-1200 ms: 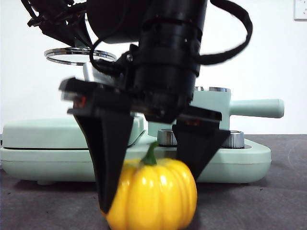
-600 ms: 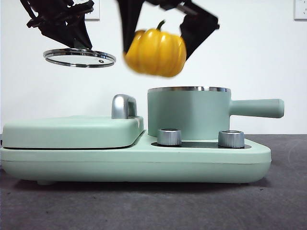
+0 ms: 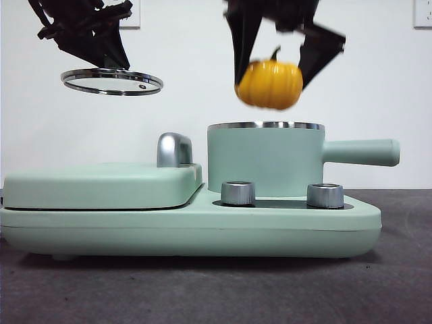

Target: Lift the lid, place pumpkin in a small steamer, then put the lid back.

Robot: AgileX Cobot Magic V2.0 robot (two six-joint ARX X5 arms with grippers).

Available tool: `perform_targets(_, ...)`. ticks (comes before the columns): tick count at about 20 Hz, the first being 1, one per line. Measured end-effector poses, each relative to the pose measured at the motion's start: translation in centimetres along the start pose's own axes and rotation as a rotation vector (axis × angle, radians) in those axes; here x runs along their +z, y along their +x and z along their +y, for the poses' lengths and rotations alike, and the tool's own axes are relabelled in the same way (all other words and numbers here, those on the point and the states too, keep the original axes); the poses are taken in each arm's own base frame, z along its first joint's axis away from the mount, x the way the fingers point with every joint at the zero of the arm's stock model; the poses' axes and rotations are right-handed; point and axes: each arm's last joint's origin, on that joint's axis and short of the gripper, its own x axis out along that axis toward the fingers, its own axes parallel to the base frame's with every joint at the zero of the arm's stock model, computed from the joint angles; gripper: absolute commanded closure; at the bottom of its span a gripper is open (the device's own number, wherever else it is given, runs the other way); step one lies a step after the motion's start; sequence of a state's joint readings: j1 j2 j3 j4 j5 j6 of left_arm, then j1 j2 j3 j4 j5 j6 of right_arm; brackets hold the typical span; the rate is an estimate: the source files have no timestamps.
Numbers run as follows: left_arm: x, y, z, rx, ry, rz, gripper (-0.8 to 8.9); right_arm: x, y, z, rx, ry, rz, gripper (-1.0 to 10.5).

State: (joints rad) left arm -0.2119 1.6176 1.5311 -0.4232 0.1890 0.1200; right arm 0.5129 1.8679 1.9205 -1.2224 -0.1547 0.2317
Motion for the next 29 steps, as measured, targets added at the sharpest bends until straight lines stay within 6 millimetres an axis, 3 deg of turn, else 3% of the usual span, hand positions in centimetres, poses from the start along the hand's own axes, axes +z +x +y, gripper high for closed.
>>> perform_targets(7, 0.0, 0.0, 0.0, -0.001, -0.001, 0.004, 7.63, 1.7, 3.5, -1.2, -0.008, 0.002, -0.015, 6.3)
perform_targets(17, -0.1, 0.0, 0.0, -0.001, -0.001, 0.007, 7.63, 1.9, 9.3, -1.4, -0.107, -0.001, 0.110, 6.3)
perform_targets(29, -0.1, 0.0, 0.0, -0.001, -0.002, 0.007, 7.63, 1.7, 10.2, -0.9, -0.159, -0.028, 0.122, 6.0)
